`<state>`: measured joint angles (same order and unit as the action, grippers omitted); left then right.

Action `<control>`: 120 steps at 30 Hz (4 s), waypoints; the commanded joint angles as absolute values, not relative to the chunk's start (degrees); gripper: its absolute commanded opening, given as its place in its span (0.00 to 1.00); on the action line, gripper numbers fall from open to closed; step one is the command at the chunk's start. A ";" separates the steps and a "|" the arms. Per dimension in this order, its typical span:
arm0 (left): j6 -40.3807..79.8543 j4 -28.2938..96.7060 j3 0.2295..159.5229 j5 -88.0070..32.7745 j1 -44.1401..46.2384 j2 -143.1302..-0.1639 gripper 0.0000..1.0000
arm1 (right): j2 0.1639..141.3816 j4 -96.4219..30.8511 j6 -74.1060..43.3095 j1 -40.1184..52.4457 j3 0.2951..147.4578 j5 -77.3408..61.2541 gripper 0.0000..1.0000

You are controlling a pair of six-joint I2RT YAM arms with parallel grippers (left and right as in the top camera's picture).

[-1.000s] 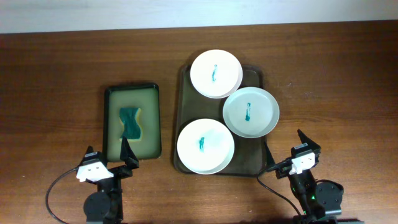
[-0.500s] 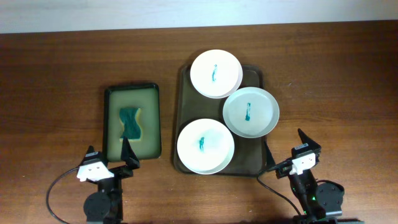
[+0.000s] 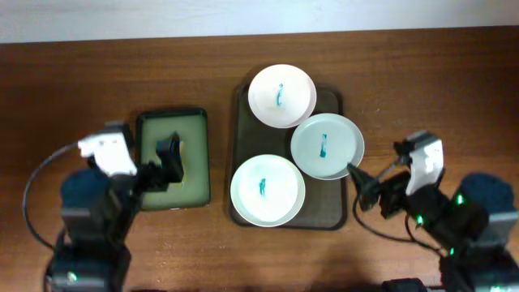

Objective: Clean dirty plates on tray and stack at the side

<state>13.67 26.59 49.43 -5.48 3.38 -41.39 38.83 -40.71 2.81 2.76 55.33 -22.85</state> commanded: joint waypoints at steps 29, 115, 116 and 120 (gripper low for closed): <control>10.39 56.01 78.24 1.04 3.20 -104.16 0.58 | 69.87 -53.12 -4.16 13.87 59.42 -30.85 0.53; 10.37 60.29 84.25 1.23 4.51 -96.01 0.00 | 69.87 -56.14 -14.44 13.87 59.42 -19.64 0.54; 10.37 60.31 84.25 1.23 4.51 -96.01 0.00 | 69.87 -56.14 -14.44 13.87 59.42 -19.62 0.54; 10.37 60.34 84.25 1.23 4.51 -96.01 0.00 | 69.87 -56.16 -14.44 13.87 59.42 -19.66 0.54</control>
